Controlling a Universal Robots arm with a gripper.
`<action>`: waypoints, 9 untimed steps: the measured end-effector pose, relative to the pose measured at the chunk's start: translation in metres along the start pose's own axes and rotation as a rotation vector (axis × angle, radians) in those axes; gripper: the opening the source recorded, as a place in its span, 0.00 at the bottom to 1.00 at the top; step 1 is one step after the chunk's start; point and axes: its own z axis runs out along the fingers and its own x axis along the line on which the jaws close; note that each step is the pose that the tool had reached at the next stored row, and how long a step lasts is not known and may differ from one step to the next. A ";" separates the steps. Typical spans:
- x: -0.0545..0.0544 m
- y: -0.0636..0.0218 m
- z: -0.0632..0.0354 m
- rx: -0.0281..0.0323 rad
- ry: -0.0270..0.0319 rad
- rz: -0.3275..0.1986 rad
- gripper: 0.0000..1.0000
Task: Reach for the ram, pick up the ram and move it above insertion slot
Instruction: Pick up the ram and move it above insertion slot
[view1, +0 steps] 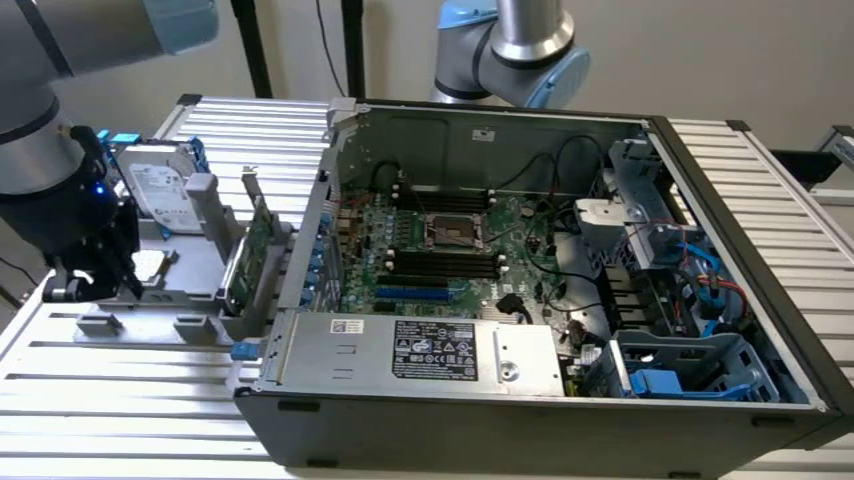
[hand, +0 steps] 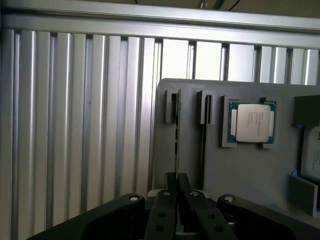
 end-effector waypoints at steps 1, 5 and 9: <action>0.000 -0.0004 -0.0047 -0.0002 0.0001 0.000 0.13; -0.001 -0.0066 -0.0229 0.0000 -0.0001 0.000 0.13; -0.001 -0.0168 -0.0415 0.0000 -0.0020 -0.002 0.13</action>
